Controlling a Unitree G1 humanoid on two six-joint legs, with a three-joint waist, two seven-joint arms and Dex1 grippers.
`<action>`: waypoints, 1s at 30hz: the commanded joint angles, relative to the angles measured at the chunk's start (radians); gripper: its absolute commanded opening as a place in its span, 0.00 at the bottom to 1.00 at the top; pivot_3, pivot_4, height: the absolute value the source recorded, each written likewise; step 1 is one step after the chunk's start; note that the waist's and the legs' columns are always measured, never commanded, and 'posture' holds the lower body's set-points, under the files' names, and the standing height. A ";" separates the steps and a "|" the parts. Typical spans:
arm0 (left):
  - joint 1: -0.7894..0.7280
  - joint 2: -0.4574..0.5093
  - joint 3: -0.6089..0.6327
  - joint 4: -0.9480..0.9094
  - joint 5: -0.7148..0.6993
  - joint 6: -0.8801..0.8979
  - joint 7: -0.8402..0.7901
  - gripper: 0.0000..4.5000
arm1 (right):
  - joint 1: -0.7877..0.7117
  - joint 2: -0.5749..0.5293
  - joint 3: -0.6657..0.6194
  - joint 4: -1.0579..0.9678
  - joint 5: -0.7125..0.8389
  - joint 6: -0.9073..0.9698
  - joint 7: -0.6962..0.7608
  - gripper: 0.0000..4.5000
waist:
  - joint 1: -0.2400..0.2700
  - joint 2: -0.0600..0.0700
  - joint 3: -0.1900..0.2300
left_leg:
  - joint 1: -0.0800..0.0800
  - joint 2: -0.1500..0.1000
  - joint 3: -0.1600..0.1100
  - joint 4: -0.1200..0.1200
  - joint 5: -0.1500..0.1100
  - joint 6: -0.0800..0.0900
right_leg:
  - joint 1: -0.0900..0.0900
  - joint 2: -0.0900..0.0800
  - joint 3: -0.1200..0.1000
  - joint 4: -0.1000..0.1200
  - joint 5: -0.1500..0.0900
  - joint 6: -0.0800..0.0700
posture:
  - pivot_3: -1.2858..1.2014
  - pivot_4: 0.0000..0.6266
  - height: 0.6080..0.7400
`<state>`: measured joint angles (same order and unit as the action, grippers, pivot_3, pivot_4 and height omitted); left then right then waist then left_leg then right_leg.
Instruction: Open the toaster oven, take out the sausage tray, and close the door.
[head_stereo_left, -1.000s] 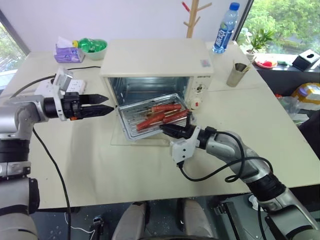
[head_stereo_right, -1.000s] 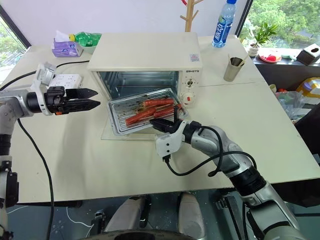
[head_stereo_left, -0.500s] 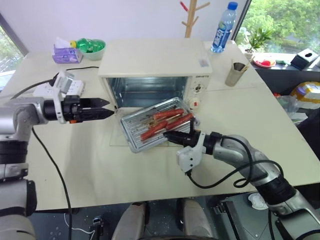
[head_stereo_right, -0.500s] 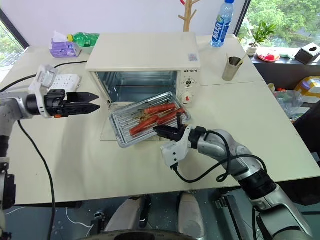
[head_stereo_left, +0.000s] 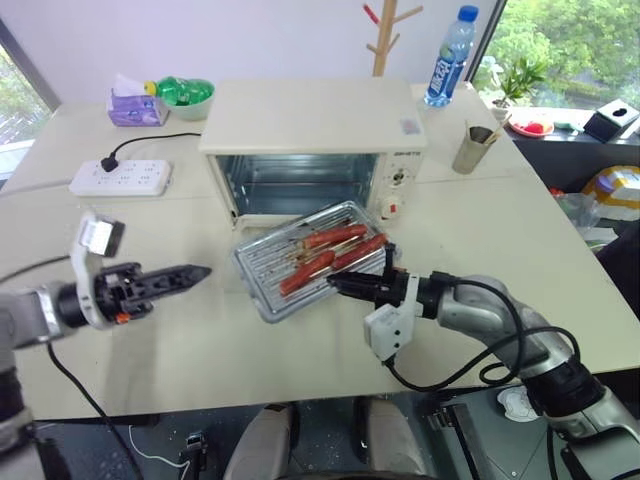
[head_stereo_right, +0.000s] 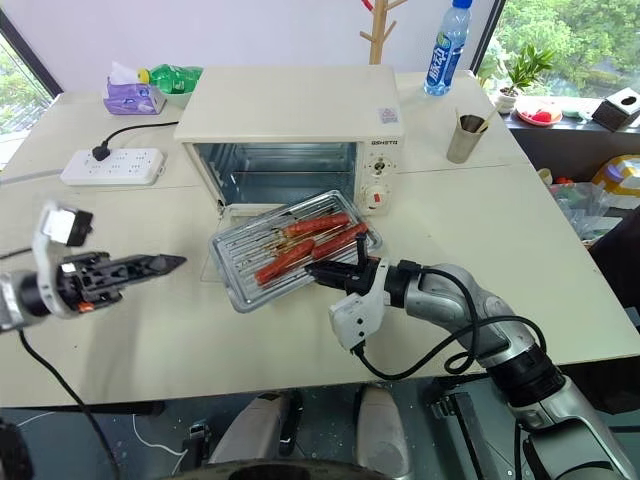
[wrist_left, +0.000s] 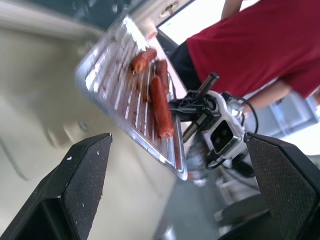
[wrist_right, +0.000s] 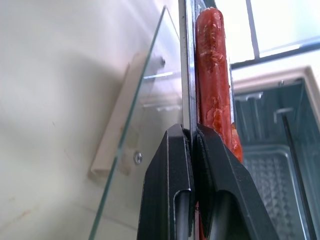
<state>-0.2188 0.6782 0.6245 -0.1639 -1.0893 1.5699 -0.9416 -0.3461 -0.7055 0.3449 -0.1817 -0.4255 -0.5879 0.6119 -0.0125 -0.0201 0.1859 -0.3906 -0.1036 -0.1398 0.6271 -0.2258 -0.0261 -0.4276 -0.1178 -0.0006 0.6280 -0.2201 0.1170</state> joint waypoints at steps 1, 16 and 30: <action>0.014 -0.082 0.072 -0.074 -0.087 0.040 0.133 1.00 | -0.002 -0.017 -0.043 -0.057 0.045 -0.030 0.003 0.02 | 0.000 0.000 0.000 | 0.000 0.000 0.000 0.000 0.000 0.000 | 0.000 0.000 0.000 0.000 0.000 0.000 | 0.52 0.24 0.99; -0.046 -0.347 0.013 0.032 -0.351 -0.028 0.574 1.00 | -0.017 -0.006 -0.040 -0.063 0.055 -0.017 0.031 0.02 | 0.002 -0.001 -0.001 | 0.000 0.000 0.001 0.001 0.000 0.000 | 0.001 0.000 0.000 0.000 0.000 0.000 | 0.52 0.24 0.99; 0.061 -0.361 -0.166 0.050 -0.560 -0.226 0.754 0.69 | -0.027 -0.005 -0.046 -0.058 0.050 -0.011 0.028 0.00 | 0.004 -0.001 -0.001 | 0.000 0.000 0.001 0.001 0.000 0.000 | 0.001 0.000 0.001 -0.001 -0.001 -0.003 | 0.52 0.24 0.99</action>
<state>-0.1621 0.3061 0.4714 -0.0833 -1.5990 1.3711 -0.1978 -0.3522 -0.7176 0.3342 -0.1955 -0.3963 -0.5935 0.6469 -0.0088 -0.0210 0.1852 -0.3903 -0.1040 -0.1388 0.6277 -0.2258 -0.0264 -0.4267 -0.1183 0.0002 0.6270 -0.2216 0.1141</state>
